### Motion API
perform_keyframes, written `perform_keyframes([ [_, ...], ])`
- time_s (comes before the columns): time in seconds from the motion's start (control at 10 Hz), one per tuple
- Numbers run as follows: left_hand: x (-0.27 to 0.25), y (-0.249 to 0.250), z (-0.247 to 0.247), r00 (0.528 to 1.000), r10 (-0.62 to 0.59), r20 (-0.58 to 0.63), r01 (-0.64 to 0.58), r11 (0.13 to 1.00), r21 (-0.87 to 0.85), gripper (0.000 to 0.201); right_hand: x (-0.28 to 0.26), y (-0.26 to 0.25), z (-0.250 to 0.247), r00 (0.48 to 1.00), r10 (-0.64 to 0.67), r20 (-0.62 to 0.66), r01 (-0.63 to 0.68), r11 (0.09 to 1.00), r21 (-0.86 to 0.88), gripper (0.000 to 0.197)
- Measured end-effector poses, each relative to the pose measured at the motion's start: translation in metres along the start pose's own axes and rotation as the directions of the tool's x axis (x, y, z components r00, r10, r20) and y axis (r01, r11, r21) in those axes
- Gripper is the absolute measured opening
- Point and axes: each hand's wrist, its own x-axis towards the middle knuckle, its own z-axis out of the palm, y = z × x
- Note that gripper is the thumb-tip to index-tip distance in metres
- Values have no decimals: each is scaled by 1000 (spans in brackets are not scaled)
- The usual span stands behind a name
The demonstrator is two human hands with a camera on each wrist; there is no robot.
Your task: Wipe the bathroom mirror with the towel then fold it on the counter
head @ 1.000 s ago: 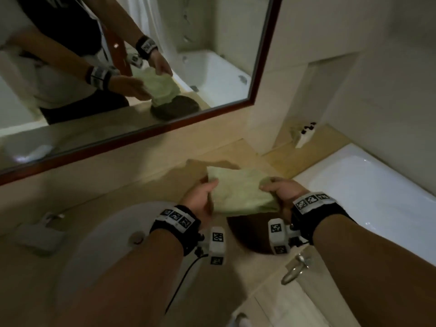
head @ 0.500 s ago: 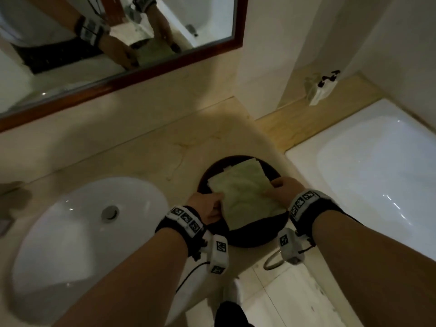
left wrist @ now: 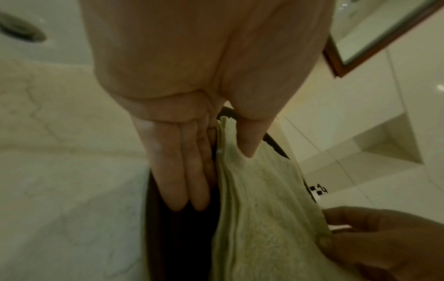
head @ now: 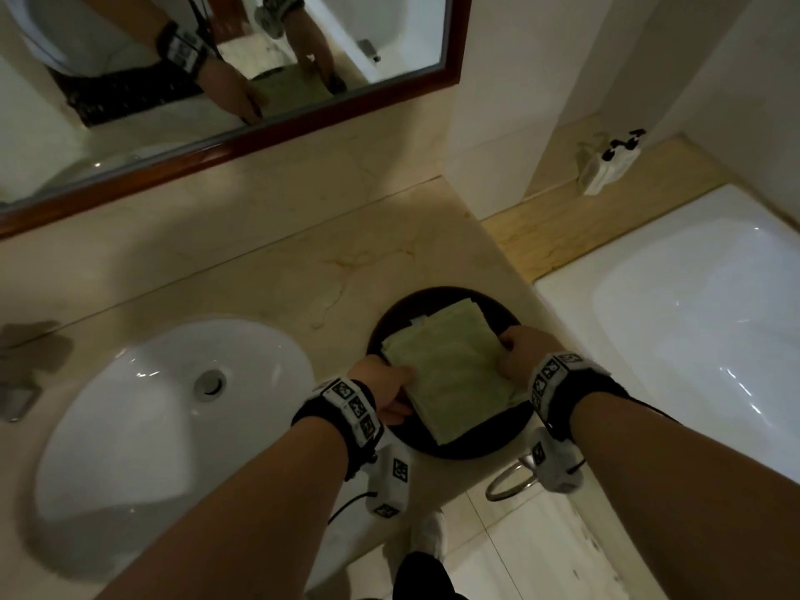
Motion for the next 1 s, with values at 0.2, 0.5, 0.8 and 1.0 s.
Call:
perform_keyframes([
  [0.2, 2, -3, 6, 993, 46, -107, -42, 998, 43, 32, -2, 9, 9, 986, -52, -156, 47, 998, -34, 29],
  [0.5, -1, -2, 1, 996, 43, -84, -41, 999, 26, 25, -5, 21, 14, 990, -64, -129, 60, 998, -34, 42],
  [0.8, -24, -9, -26, 993, 66, -97, -71, 996, -51, 33, -6, 24, 15, 999, -28, -28, 22, 981, -190, 54],
  [1.0, -64, -4, -85, 958, 184, -220, -233, 946, -224, 37, -10, -19, -18, 989, -128, -78, 115, 982, -152, 52],
])
